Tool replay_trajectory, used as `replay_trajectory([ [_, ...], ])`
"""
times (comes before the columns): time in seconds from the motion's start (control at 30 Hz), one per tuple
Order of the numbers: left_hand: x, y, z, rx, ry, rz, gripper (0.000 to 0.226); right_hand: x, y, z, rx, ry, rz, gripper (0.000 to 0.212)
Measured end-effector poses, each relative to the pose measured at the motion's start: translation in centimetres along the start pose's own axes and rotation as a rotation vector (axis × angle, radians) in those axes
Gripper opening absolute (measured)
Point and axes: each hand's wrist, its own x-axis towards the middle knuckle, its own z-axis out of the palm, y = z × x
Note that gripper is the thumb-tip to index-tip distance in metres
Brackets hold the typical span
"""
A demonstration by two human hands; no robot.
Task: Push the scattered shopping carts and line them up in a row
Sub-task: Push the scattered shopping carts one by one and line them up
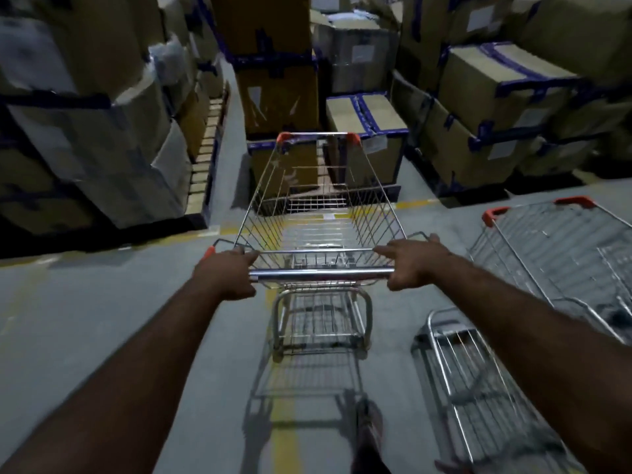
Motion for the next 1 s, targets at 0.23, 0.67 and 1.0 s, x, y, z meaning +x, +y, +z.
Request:
replay_trajectory([
  [0.23,-5.3,4.0,0.7,0.046,0.003,0.176,0.063,-6.9,2.5,4.9,-0.01,0.022,0.176,0.083],
  [0.67,-15.9,13.9,6.7,-0.023,0.294,-0.126,0.047,-17.7,7.3,11.6,-0.01,0.203,0.273,0.086],
  [1.0,-24.9,22.5,6.5,-0.23,0.256,-0.265,0.033,-24.2,12.3,14.9,-0.135,0.144,0.191,0.068],
])
